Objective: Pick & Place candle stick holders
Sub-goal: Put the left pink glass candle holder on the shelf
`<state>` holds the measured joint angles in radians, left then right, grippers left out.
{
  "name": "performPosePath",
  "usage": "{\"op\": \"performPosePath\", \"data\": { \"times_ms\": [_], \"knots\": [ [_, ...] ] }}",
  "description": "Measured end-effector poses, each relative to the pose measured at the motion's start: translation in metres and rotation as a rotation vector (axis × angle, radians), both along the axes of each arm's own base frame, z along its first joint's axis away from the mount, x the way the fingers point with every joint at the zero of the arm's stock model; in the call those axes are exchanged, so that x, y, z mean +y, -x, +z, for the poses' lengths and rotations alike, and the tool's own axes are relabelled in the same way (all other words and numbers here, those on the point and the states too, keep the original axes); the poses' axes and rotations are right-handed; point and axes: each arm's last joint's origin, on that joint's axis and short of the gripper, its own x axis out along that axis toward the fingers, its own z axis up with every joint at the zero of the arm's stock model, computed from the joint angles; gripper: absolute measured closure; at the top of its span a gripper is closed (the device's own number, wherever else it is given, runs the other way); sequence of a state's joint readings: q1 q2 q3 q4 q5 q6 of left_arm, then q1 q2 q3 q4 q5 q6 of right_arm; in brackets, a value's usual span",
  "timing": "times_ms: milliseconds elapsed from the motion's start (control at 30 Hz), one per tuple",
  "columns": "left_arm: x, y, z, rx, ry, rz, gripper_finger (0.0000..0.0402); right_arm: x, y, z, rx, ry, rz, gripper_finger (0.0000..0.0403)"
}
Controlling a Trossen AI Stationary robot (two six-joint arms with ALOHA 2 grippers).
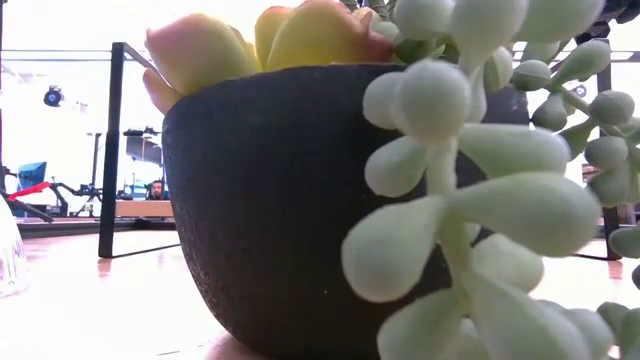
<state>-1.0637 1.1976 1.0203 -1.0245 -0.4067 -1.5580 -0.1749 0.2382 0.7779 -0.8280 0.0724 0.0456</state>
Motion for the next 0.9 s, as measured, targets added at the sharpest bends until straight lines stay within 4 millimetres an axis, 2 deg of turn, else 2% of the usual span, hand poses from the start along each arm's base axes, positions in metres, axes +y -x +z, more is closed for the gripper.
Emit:
{"op": "performPosePath", "data": {
  "times_ms": [133, 200, 267, 600, 900],
  "knots": [
    [-0.009, -0.003, 0.003, -0.053, -0.016, -0.222, 0.03, 0.0, 0.0, 0.0, 0.0, 0.0, -0.001, 0.0394],
    [-0.014, -0.003, 0.001, -0.038, -0.003, -0.355, 0.0292, 0.0, 0.0, 0.0, 0.0, 0.0, 0.0, 0.0394],
    [-0.019, -0.004, -0.001, -0.011, 0.012, -0.415, 0.0289, 0.0, 0.0, 0.0, 0.0, 0.0, 0.0, 0.0394],
    [-0.03, -0.009, -0.023, 0.084, -0.1, -0.514, 0.0291, 0.0, 0.0, 0.0, 0.0, 0.0, 0.0, 0.0394],
    [-0.039, -0.018, -0.043, 0.136, -0.17, -0.5, 0.0291, 0.0, 0.0, 0.0, 0.0, 0.0, 0.0, 0.0394]
  ]
}}
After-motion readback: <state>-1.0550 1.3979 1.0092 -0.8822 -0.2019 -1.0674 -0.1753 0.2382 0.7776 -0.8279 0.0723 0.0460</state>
